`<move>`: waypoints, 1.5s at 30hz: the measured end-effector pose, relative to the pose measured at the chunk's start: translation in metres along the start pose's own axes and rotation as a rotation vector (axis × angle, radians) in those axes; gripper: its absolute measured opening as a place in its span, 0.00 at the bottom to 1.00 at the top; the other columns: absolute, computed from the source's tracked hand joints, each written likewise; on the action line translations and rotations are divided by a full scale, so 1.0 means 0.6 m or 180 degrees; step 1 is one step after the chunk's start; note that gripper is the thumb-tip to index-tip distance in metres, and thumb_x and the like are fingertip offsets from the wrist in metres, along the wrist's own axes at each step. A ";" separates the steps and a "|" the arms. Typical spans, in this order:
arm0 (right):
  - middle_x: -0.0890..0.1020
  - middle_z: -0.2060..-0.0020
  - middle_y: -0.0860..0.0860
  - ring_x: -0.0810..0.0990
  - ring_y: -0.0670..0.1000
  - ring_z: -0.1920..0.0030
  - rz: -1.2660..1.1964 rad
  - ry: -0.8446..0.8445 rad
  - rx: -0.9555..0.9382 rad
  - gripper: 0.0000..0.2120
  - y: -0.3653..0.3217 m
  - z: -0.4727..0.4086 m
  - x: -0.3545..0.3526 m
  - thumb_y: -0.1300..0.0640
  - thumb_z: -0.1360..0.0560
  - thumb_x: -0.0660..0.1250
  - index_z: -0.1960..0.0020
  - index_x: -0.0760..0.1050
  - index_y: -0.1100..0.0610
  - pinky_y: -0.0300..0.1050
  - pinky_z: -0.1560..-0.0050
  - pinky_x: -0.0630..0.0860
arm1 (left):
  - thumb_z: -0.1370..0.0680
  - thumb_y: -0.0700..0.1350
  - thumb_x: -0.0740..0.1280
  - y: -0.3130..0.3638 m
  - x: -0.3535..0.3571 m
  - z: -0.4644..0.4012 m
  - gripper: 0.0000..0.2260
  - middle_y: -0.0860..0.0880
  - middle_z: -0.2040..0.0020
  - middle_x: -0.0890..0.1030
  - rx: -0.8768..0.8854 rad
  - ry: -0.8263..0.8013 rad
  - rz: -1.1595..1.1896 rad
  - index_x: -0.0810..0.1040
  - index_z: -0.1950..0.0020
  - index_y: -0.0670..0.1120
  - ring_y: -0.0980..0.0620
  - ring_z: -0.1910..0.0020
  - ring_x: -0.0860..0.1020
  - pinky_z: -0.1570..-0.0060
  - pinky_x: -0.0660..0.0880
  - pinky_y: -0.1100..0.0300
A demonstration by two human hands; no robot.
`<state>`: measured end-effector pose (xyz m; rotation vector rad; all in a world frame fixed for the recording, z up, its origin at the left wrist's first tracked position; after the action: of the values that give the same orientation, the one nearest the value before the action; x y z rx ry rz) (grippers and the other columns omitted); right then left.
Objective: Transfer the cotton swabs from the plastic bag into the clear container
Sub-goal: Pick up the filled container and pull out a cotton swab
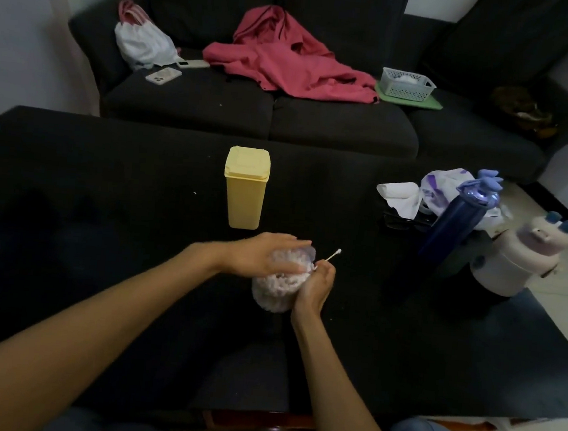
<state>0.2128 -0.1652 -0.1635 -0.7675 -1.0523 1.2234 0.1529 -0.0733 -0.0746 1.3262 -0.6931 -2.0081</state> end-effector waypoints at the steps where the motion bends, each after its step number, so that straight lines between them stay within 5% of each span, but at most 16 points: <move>1: 0.75 0.56 0.54 0.74 0.48 0.59 0.0193 -0.0141 0.0100 0.09 0.004 -0.004 -0.001 0.58 0.20 0.52 0.49 0.70 0.58 0.41 0.62 0.72 | 0.21 0.52 0.60 0.005 -0.008 -0.001 0.26 0.50 0.25 0.60 -0.0066 -0.0066 0.0348 0.57 0.24 0.56 0.49 0.26 0.59 0.34 0.63 0.52; 3: 0.78 0.51 0.55 0.77 0.49 0.54 0.0557 -0.0389 0.0225 0.10 -0.004 -0.013 -0.009 0.59 0.20 0.52 0.45 0.71 0.60 0.42 0.58 0.74 | 0.20 0.52 0.58 0.015 -0.021 0.000 0.23 0.50 0.27 0.65 -0.0152 -0.0106 0.0597 0.60 0.25 0.54 0.52 0.30 0.64 0.41 0.67 0.59; 6: 0.81 0.48 0.60 0.80 0.52 0.53 0.0976 -0.0519 -0.0253 0.10 -0.091 -0.021 -0.036 0.61 0.19 0.52 0.54 0.71 0.56 0.44 0.51 0.76 | 0.19 0.55 0.55 0.015 -0.041 0.001 0.22 0.49 0.27 0.65 -0.0212 0.0085 0.0825 0.62 0.26 0.52 0.54 0.34 0.67 0.48 0.68 0.67; 10: 0.83 0.60 0.53 0.83 0.47 0.60 0.2917 -0.1645 -0.1004 0.06 -0.212 0.048 -0.013 0.60 0.22 0.63 0.50 0.78 0.59 0.39 0.56 0.79 | 0.21 0.60 0.55 0.000 -0.058 -0.001 0.26 0.43 0.27 0.64 -0.0536 0.0219 0.1043 0.59 0.25 0.52 0.46 0.30 0.67 0.40 0.67 0.57; 14: 0.83 0.55 0.48 0.81 0.45 0.54 0.5147 -0.2139 -0.2542 0.06 -0.246 0.139 0.059 0.54 0.26 0.68 0.50 0.81 0.52 0.44 0.50 0.78 | 0.22 0.62 0.55 -0.002 -0.062 -0.006 0.28 0.43 0.28 0.66 -0.0698 0.0218 0.1017 0.59 0.24 0.53 0.45 0.33 0.70 0.39 0.68 0.53; 20: 0.79 0.53 0.53 0.80 0.52 0.52 0.6249 -0.2644 -0.4029 0.05 -0.186 0.193 0.147 0.61 0.23 0.62 0.51 0.76 0.59 0.43 0.54 0.76 | 0.23 0.64 0.56 -0.006 -0.059 -0.012 0.27 0.46 0.29 0.68 -0.0698 0.0219 0.1064 0.63 0.26 0.54 0.48 0.34 0.70 0.35 0.67 0.50; 25: 0.80 0.53 0.53 0.81 0.52 0.53 0.6283 -0.2911 -0.3574 0.04 -0.126 0.168 0.161 0.61 0.24 0.64 0.50 0.76 0.59 0.42 0.58 0.73 | 0.23 0.64 0.57 -0.015 -0.058 -0.015 0.28 0.45 0.31 0.68 -0.0769 0.0275 0.1079 0.62 0.26 0.53 0.47 0.34 0.70 0.35 0.68 0.50; 29: 0.80 0.50 0.51 0.80 0.51 0.50 0.5160 -0.2394 -0.2518 0.10 -0.153 0.100 0.121 0.57 0.26 0.67 0.45 0.78 0.54 0.44 0.52 0.76 | 0.22 0.63 0.56 -0.026 -0.061 -0.009 0.28 0.44 0.30 0.67 -0.0745 0.0373 0.1216 0.61 0.25 0.53 0.48 0.33 0.68 0.40 0.69 0.56; 32: 0.78 0.45 0.50 0.76 0.48 0.44 0.4562 -0.2116 -0.3143 0.14 -0.165 0.131 0.086 0.56 0.22 0.61 0.37 0.74 0.53 0.39 0.46 0.71 | 0.21 0.62 0.55 -0.029 -0.064 -0.004 0.27 0.44 0.29 0.66 -0.0706 0.0409 0.1271 0.60 0.25 0.53 0.48 0.33 0.68 0.44 0.69 0.59; 35: 0.69 0.30 0.51 0.66 0.48 0.30 0.4657 -0.2468 -0.3523 0.20 -0.123 0.178 0.072 0.53 0.19 0.52 0.28 0.64 0.56 0.39 0.30 0.53 | 0.21 0.61 0.55 -0.024 -0.063 0.000 0.27 0.44 0.28 0.65 -0.0632 0.0388 0.1318 0.60 0.25 0.53 0.49 0.31 0.67 0.46 0.70 0.61; 39: 0.54 0.24 0.50 0.47 0.44 0.25 0.5093 -0.2604 -0.3555 0.25 -0.080 0.176 0.061 0.47 0.18 0.43 0.24 0.51 0.56 0.40 0.29 0.35 | 0.21 0.60 0.55 -0.017 -0.059 0.002 0.26 0.45 0.27 0.64 -0.0510 0.0368 0.1295 0.60 0.25 0.52 0.48 0.29 0.66 0.38 0.67 0.57; 43: 0.46 0.26 0.46 0.41 0.40 0.27 0.5165 -0.2809 -0.3283 0.26 -0.067 0.167 0.062 0.45 0.19 0.41 0.24 0.47 0.54 0.38 0.28 0.36 | 0.22 0.61 0.56 -0.013 -0.059 0.003 0.28 0.47 0.27 0.66 -0.0355 0.0355 0.1106 0.63 0.26 0.50 0.49 0.30 0.67 0.33 0.65 0.53; 45: 0.51 0.25 0.44 0.47 0.40 0.26 0.4742 -0.3007 -0.2974 0.24 -0.075 0.158 0.058 0.47 0.18 0.46 0.24 0.53 0.52 0.40 0.25 0.43 | 0.21 0.60 0.57 -0.009 -0.061 0.004 0.26 0.48 0.28 0.67 -0.0293 0.0384 0.1031 0.64 0.26 0.49 0.49 0.31 0.68 0.35 0.66 0.55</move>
<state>0.1410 -0.1474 -0.0816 -1.9964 -1.9737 2.5167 0.1603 -0.0423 -0.0557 1.1858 -0.7010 -1.6684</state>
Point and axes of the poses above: each hand's wrist, its own z-axis away from the middle knuckle, its own x-axis out of the palm, y = z × x, the point moved 10 cm from there along -z, towards the middle knuckle
